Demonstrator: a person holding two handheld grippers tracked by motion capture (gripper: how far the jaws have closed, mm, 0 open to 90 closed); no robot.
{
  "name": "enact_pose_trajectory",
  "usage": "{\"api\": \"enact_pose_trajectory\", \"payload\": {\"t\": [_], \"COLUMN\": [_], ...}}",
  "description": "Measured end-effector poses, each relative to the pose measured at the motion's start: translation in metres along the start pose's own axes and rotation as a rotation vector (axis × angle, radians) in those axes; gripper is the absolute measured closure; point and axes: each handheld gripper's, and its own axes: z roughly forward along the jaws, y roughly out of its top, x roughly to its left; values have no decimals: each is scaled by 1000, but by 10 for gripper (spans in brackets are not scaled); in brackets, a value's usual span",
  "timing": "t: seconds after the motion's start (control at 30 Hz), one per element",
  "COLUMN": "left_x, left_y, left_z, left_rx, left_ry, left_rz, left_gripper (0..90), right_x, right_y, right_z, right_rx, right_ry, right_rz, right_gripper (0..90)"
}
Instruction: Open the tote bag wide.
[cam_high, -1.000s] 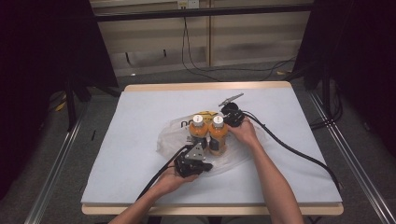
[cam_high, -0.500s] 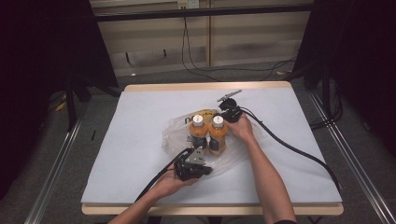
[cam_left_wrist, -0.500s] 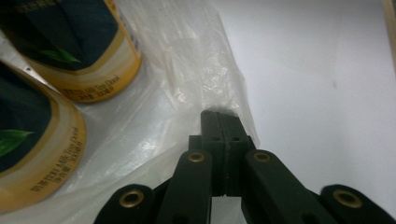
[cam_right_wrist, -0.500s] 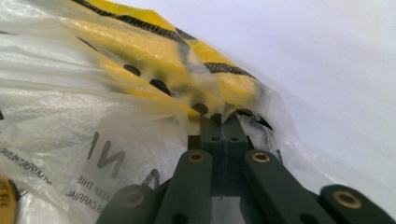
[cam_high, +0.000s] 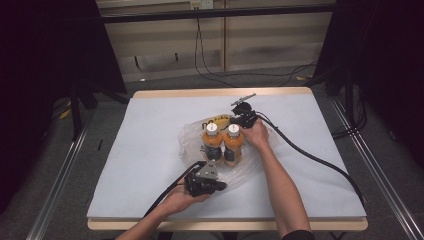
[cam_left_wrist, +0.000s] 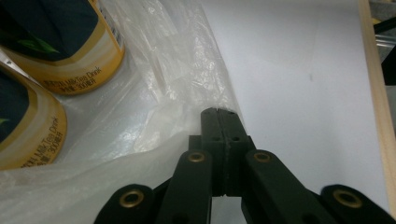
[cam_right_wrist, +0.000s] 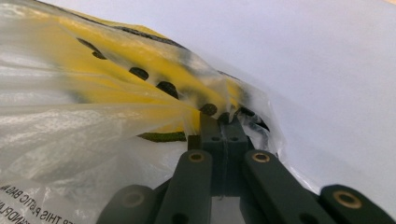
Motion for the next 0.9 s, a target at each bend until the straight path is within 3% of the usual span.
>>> {"api": "enact_pose_trajectory", "payload": {"t": [0.07,0.2,0.27,0.4,0.57,0.67,0.73,0.77,0.9], "left_x": [1,3,6,9,12,13,14,15,19], "left_y": [0,0,1,2,2,3,3,4,4], "left_z": [0,0,-2,-10,-15,-20,-25,-26,-34], "left_rx": [0,-11,-11,-83,-115,-131,-138,-163,-193], "left_ry": [-6,-2,-1,10,15,31,45,44,61], "left_rz": [-7,-14,-30,-74,-102,-109,-105,-115,-137], "left_gripper": [900,900,900,877,862,836,826,806,750], "right_x": [1,3,6,7,9,8,7,7,9], "right_y": [0,0,1,-1,-9,-13,-17,-19,-25], "right_z": [-1,-8,-15,-30,-54,-69,-78,-83,-102], "right_rx": [8,-2,-17,-43,-88,-103,-117,-131,-169], "right_ry": [0,87,94,114,136,136,144,147,132], "right_rz": [12,11,1,8,-3,-27,-17,-18,-43], "right_gripper": [900,900,900,900,900,900,900,900,900]}}
